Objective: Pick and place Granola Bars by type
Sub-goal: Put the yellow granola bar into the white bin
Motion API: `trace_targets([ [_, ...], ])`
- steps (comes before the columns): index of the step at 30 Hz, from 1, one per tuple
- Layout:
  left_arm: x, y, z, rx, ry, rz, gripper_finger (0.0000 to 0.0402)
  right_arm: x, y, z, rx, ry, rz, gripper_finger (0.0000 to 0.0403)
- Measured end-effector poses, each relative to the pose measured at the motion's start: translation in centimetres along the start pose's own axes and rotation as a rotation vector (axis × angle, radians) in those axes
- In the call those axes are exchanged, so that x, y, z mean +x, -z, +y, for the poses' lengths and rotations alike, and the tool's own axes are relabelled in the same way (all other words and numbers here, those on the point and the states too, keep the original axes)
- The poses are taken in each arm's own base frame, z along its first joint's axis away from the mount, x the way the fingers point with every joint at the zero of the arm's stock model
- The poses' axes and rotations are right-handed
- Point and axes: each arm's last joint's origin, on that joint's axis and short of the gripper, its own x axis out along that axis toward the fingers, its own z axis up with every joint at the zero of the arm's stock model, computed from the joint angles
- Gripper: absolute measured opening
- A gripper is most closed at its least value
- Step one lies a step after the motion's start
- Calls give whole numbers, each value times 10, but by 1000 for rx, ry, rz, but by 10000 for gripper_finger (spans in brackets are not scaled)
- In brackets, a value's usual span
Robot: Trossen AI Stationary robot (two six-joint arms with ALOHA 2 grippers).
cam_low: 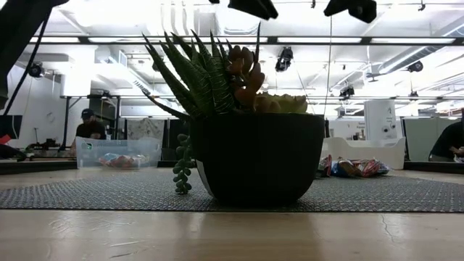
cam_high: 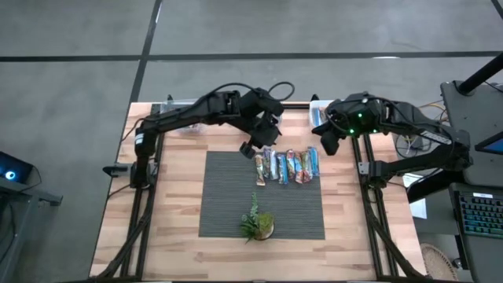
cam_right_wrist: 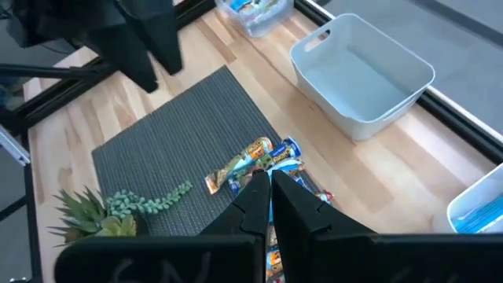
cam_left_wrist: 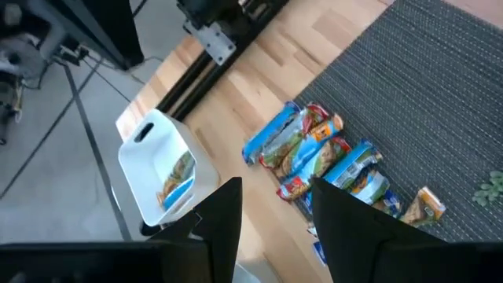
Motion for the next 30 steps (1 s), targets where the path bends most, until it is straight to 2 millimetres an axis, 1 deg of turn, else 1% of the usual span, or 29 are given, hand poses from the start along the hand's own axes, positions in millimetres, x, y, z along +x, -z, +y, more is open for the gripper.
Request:
trace_targets([
  [11,7,18,17,-95,-76,-11,137,-5,2,-1,-27,-2,-13,9],
  [16,10,25,20,-127,-70,-16,134,-7,2,-1,-33,-5,-17,9],
  [22,31,30,25,-145,-53,-19,128,-8,3,-2,-37,-6,-18,9],
  [26,40,32,24,-157,-35,-14,125,-8,3,-2,-40,-7,-20,9],
  [30,54,36,22,-173,3,1,125,-10,4,-2,-48,-7,-23,9],
])
